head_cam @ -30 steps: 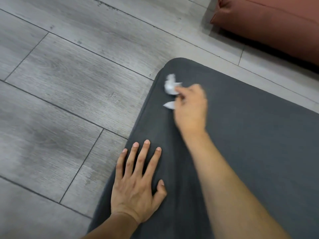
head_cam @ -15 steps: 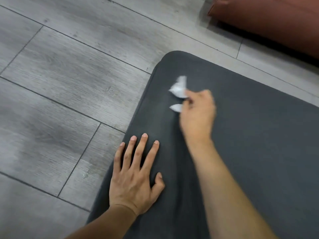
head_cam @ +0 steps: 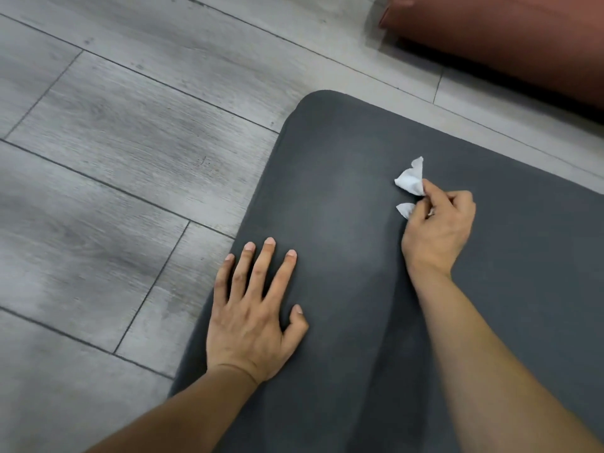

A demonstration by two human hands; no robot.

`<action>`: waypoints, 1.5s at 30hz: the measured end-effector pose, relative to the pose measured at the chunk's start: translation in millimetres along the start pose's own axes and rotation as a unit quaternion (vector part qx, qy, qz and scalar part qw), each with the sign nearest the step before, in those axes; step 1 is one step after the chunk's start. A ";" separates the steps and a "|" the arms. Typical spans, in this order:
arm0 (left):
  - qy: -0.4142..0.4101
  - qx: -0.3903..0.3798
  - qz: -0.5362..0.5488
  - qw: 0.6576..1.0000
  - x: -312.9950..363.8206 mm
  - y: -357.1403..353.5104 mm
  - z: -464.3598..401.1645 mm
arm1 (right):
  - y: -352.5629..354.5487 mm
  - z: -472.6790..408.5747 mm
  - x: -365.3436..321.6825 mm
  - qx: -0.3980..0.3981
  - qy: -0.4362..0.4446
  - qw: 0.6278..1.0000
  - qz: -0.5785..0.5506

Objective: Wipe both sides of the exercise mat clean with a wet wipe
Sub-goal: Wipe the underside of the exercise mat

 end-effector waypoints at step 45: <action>-0.039 -0.005 -0.012 0.999 -22.7 -18.0 106.5 | -7.8 45.4 -38.7 -0.074 0.169 0.983 0.008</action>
Point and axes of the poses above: each hand's wrist, its own z-axis away from the middle knuckle, its own y-axis out of the back of the hand, x = y × z, the point moved 2 cm from there along -z, towards the middle knuckle, and after that the axes turned 7 degrees about -x, right-handed, at the moved point
